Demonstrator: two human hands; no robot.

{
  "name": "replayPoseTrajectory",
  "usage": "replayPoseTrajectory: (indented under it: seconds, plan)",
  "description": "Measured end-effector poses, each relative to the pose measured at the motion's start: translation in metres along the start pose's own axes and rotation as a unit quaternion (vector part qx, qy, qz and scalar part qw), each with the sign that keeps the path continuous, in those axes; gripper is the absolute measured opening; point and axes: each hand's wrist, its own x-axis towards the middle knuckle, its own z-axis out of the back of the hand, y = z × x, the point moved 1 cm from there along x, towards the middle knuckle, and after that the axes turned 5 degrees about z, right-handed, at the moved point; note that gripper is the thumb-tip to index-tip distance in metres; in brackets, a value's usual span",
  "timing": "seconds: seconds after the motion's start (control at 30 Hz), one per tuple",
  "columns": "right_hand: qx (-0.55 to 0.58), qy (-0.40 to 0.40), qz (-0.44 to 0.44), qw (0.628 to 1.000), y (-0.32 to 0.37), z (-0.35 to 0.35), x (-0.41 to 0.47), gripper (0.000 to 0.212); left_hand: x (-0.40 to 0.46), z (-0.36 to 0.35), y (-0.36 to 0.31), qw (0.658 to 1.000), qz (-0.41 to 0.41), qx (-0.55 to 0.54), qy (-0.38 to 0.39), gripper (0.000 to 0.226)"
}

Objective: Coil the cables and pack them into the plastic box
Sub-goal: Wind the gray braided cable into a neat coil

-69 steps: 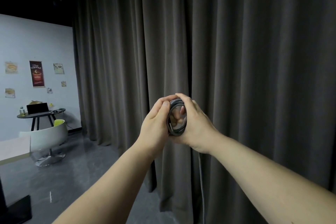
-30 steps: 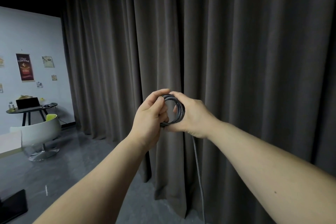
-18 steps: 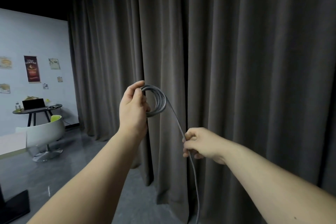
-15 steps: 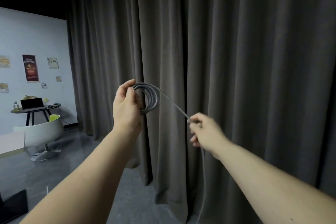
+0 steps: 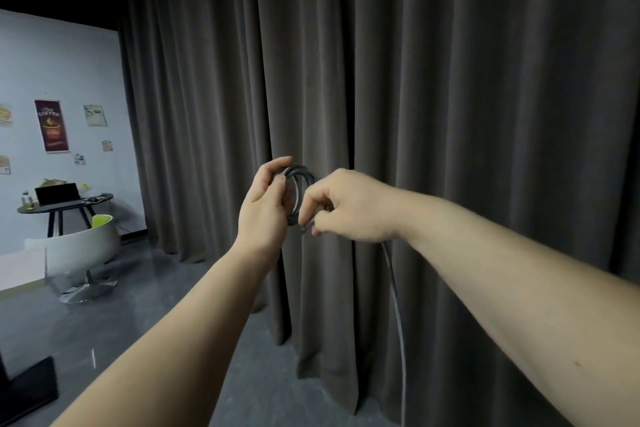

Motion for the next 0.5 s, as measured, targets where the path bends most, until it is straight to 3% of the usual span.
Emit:
replayPoseTrajectory:
  seconds: [0.2, 0.37, 0.5]
  plan:
    - [0.129, 0.072, -0.036, 0.988, -0.009, 0.021, -0.008, 0.021, 0.000, -0.004, -0.003, 0.999, -0.032, 0.007, 0.006, 0.029]
    - [0.087, 0.092, -0.067, 0.990, -0.024, 0.036, -0.020, 0.021, 0.005, 0.002, -0.002, 0.999, -0.024, -0.017, -0.015, 0.029]
    - [0.208, 0.053, -0.054, 0.975, -0.026, 0.028, -0.018, 0.021, -0.004, -0.014, 0.010, 1.000, -0.005, -0.001, 0.011, 0.028]
